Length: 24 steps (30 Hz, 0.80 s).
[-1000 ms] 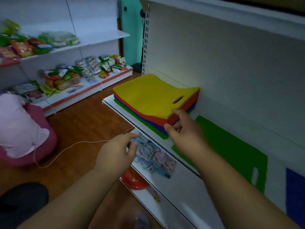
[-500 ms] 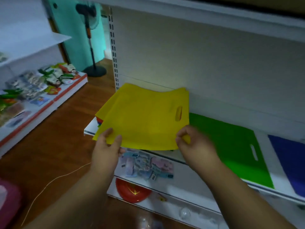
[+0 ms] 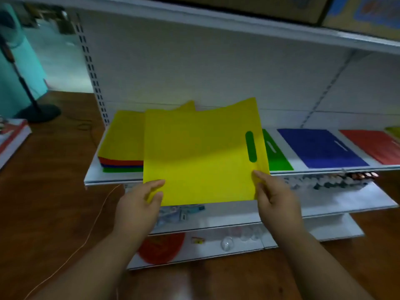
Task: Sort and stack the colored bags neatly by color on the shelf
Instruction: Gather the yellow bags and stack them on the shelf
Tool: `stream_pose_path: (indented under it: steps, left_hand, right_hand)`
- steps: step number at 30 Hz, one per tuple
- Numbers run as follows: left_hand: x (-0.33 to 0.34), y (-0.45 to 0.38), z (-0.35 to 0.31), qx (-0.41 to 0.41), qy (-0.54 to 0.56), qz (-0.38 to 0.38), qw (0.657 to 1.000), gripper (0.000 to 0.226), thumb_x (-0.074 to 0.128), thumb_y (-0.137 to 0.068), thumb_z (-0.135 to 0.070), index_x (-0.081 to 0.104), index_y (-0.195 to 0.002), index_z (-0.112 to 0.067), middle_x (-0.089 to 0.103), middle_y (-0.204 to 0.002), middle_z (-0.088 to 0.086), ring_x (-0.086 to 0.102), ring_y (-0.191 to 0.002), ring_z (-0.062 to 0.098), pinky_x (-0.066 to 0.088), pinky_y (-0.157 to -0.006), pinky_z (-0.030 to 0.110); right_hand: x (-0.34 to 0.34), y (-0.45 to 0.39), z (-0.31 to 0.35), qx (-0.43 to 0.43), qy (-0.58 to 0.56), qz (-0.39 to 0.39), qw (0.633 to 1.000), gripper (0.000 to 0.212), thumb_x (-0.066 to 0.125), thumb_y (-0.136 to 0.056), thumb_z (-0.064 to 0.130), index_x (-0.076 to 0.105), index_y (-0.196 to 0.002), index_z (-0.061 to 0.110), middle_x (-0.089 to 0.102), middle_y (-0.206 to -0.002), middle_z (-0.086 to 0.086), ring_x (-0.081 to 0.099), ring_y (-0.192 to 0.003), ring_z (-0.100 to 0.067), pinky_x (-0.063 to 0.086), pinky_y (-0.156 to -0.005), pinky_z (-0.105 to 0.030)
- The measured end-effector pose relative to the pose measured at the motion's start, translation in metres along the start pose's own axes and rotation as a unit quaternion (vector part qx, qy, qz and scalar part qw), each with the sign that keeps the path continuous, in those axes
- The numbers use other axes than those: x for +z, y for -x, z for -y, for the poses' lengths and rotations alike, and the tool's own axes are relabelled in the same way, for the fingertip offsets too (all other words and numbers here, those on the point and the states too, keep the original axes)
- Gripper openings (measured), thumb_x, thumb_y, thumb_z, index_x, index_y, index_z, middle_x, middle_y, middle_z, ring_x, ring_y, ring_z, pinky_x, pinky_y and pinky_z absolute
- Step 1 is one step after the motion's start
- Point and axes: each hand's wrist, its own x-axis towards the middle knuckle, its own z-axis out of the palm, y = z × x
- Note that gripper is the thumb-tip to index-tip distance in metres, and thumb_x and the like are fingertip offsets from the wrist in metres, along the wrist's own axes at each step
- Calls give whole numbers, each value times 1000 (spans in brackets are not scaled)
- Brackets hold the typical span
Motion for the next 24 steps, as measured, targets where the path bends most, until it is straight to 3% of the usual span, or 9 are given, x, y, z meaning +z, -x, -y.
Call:
stream_pose_path:
  steps: [4, 8, 11, 18, 22, 24]
  left_hand:
    - [32, 5, -22, 70, -23, 41, 996, 35, 60, -96, -22, 61, -130, -30, 60, -133, -3, 55, -121, 19, 38, -91, 25]
    - [67, 14, -44, 124, -39, 66, 989, 34, 63, -94, -19, 64, -127, -27, 63, -128, 1, 59, -114, 24, 42, -86, 28]
    - [107, 22, -67, 140, -38, 90, 985, 32, 64, -93, -17, 67, -124, -27, 65, -125, 2, 60, -112, 23, 43, -86, 29]
    - [262, 74, -174, 226, -32, 178, 957, 32, 65, -92, -18, 67, -123, -25, 66, -120, 6, 63, -102, 29, 44, -75, 31]
    - [353, 111, -247, 287, -33, 212, 934, 36, 53, -92, -32, 67, -124, -26, 66, -118, 5, 62, -101, 29, 48, -75, 33]
    - [390, 123, -277, 305, -49, 223, 925, 34, 54, -94, -30, 66, -126, -25, 66, -118, 6, 62, -99, 30, 50, -74, 37]
  right_hand:
    - [-31, 22, -28, 43, 7, -42, 998, 33, 56, -98, 21, 63, -129, 28, 67, -121, 5, 63, -106, -16, 45, -85, -25]
    - [-62, 51, -62, 84, 16, -66, 994, 34, 56, -98, 22, 62, -132, 27, 64, -128, 3, 59, -116, -21, 50, -93, -35]
    - [-89, 77, -93, 119, 14, -97, 988, 34, 57, -97, 20, 63, -131, 24, 66, -125, 2, 61, -113, -20, 48, -90, -29]
    - [-214, 124, -219, 207, 86, -182, 957, 33, 59, -96, 15, 66, -127, 23, 68, -120, 5, 61, -110, -16, 41, -84, -21]
    - [-293, 142, -299, 248, 97, -218, 939, 33, 58, -96, 16, 65, -127, 25, 67, -122, 5, 60, -113, -14, 41, -89, -20]
    - [-322, 151, -330, 265, 101, -222, 933, 33, 58, -96, 16, 65, -127, 24, 67, -124, 4, 59, -115, -14, 40, -92, -20]
